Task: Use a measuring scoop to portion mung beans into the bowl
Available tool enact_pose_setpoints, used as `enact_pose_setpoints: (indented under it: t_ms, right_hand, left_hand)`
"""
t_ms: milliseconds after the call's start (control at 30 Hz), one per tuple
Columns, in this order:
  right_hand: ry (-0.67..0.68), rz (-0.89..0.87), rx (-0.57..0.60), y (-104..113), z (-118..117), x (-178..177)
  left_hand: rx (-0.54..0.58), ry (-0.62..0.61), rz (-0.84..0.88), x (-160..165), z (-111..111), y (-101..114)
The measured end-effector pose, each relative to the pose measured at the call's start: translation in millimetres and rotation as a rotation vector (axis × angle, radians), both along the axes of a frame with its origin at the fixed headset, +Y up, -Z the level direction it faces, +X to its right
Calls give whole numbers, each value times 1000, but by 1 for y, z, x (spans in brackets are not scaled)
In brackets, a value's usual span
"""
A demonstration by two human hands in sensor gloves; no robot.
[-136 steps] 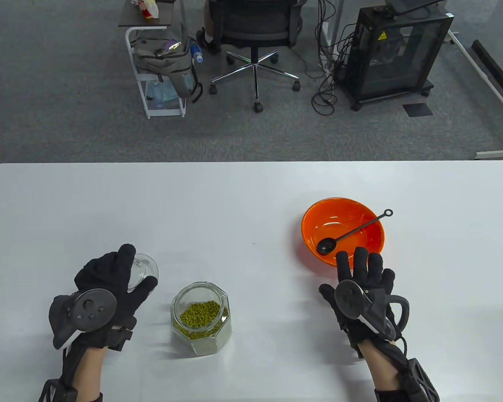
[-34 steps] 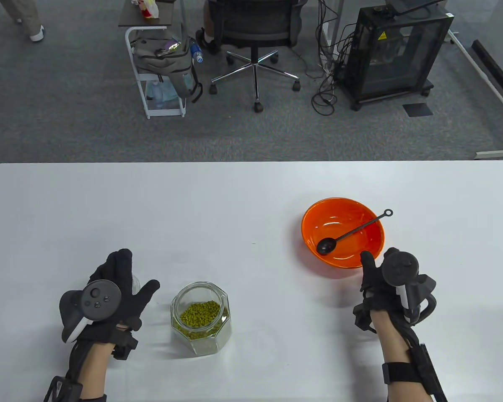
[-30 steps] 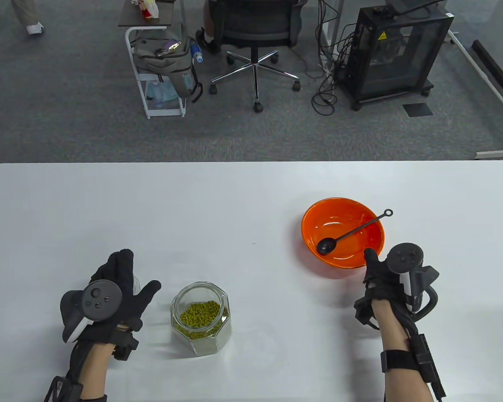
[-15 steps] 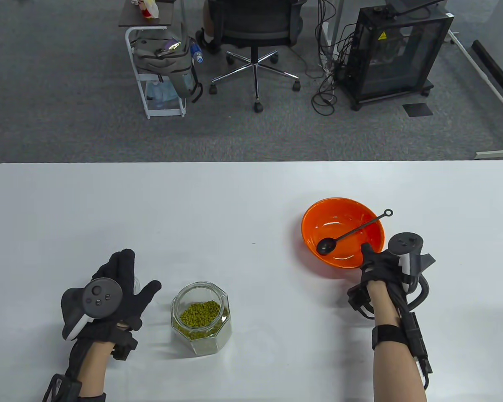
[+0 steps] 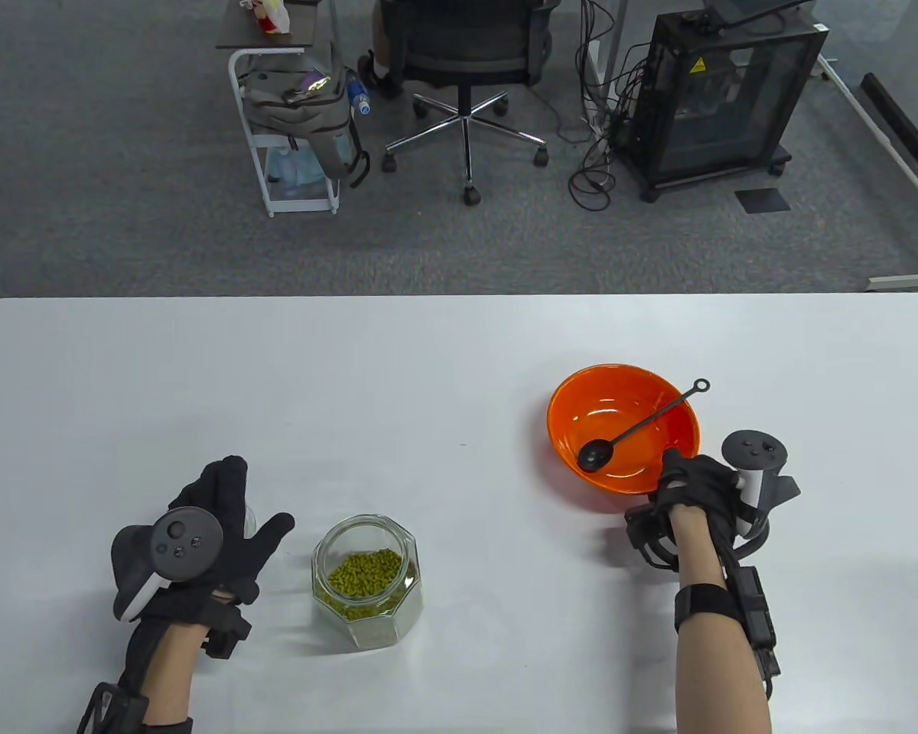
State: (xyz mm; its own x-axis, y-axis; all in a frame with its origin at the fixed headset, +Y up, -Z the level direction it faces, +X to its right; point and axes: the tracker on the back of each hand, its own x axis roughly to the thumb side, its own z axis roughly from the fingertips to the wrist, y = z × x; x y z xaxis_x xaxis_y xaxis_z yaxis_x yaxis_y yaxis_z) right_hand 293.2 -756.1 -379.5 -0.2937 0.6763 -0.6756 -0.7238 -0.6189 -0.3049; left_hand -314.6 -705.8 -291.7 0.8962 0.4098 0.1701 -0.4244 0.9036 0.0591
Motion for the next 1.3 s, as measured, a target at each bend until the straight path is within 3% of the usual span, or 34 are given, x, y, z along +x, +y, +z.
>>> enact_pose_setpoints:
  t_ms: [267,533,900,1300]
  right_hand:
    - [86,8,70,7,3,-4]
    - [318,15,100,28,20,-24]
    - [564,4,65,22,49,-55]
    - [695,4,0,16,66,-70]
  left_hand:
    - [7,-11,-5,4,2,1]
    - [21,-9,10,2,3,3]
    - [32,-6,12,1,5,4]
    - [29,7,15,-1,7,4]
